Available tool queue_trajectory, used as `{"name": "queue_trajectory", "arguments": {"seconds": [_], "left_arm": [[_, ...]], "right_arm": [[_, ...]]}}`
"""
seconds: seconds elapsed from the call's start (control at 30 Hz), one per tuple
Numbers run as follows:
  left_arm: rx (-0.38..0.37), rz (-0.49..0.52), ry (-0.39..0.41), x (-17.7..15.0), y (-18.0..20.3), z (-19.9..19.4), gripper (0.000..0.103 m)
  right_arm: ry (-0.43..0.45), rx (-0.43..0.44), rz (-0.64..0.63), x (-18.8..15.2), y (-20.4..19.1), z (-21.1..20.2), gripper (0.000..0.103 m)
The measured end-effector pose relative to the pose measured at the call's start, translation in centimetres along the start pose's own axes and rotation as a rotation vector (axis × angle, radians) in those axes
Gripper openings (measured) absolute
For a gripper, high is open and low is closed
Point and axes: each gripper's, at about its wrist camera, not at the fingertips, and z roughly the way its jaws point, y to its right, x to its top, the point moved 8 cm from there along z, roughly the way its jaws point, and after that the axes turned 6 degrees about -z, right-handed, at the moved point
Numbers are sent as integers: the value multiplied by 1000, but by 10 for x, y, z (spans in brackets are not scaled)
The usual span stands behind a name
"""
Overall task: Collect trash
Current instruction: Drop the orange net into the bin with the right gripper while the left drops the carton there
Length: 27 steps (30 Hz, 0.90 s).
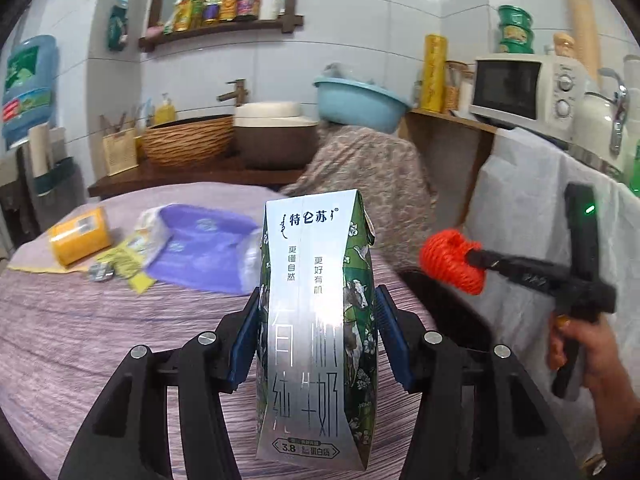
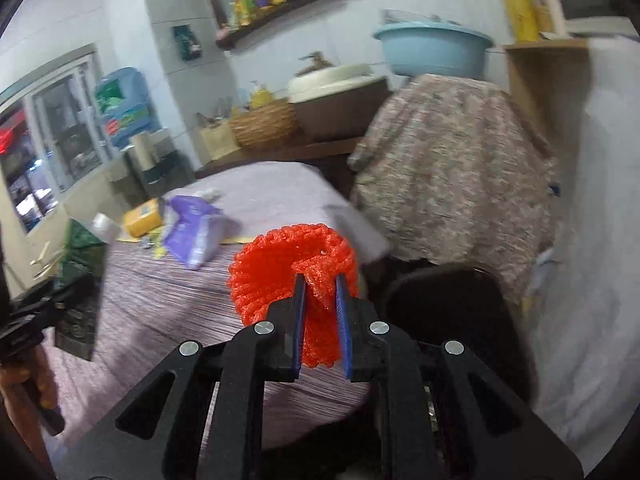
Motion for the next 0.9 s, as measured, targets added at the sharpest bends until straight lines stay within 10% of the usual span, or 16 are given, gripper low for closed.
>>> {"name": "queue_trajectory", "arguments": {"seconds": [0.13, 0.47, 0.6, 0.9], "left_arm": [[-105, -10, -17, 3, 35, 22, 54], [-213, 26, -88, -15, 96, 57, 54], [-226, 38, -113, -21, 107, 68, 54], [-274, 54, -206, -41, 144, 109, 54]], "right_arm": [[-61, -150, 25, -27, 55, 12, 15], [-260, -214, 158, -109, 125, 77, 17], [-281, -239, 177, -119, 135, 91, 53], [-215, -288, 202, -105, 148, 53, 56]]}}
